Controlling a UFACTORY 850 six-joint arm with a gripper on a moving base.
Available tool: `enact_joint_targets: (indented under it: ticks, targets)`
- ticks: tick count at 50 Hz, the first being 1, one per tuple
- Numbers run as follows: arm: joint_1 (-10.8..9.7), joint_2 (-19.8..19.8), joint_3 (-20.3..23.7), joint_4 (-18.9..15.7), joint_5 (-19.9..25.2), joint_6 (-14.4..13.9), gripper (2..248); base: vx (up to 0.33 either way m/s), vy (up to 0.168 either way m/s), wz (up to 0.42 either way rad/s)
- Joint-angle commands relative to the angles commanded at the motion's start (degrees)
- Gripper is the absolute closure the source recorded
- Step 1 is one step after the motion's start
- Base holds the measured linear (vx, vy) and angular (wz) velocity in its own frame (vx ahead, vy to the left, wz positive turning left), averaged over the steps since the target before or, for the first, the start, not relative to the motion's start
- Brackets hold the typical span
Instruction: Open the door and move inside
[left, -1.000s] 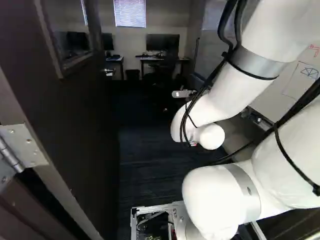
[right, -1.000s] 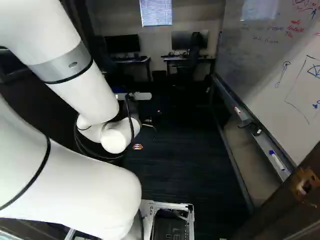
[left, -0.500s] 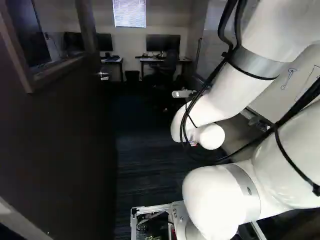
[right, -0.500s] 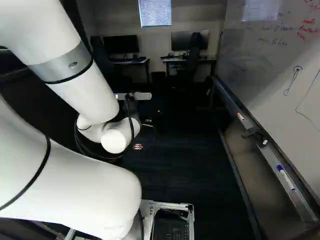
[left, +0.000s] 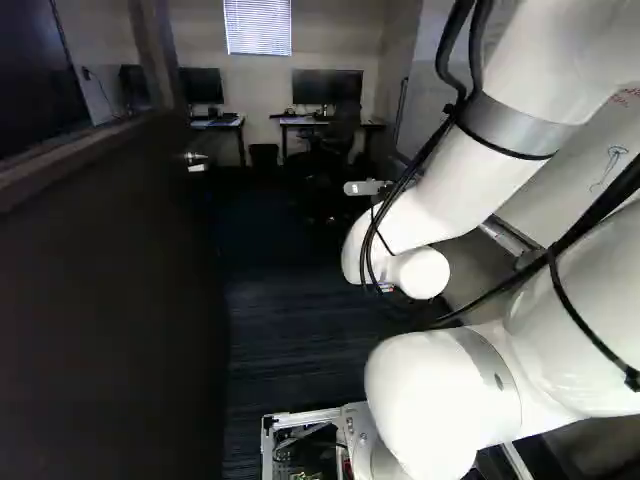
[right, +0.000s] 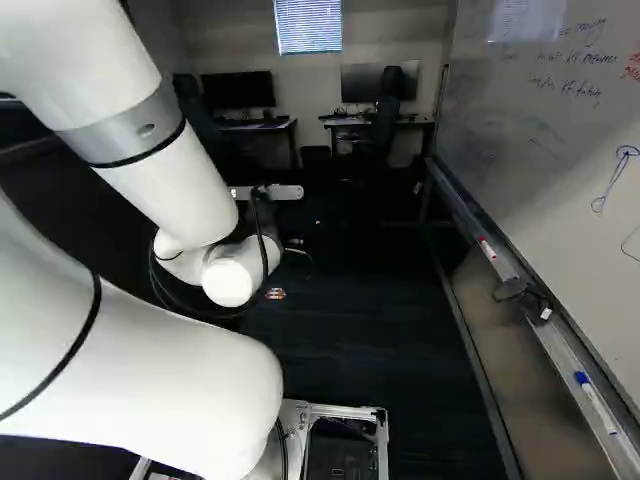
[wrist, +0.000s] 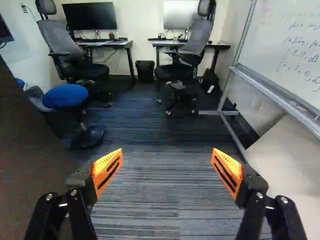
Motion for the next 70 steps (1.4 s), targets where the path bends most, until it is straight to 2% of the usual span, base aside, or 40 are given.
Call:
enact_joint_targets:
  ticks: [70]
  targets:
    - [0.00, 0.00, 0.00, 0.00, 0.00, 0.00, 3, 0.210, -0.022, -0.010]
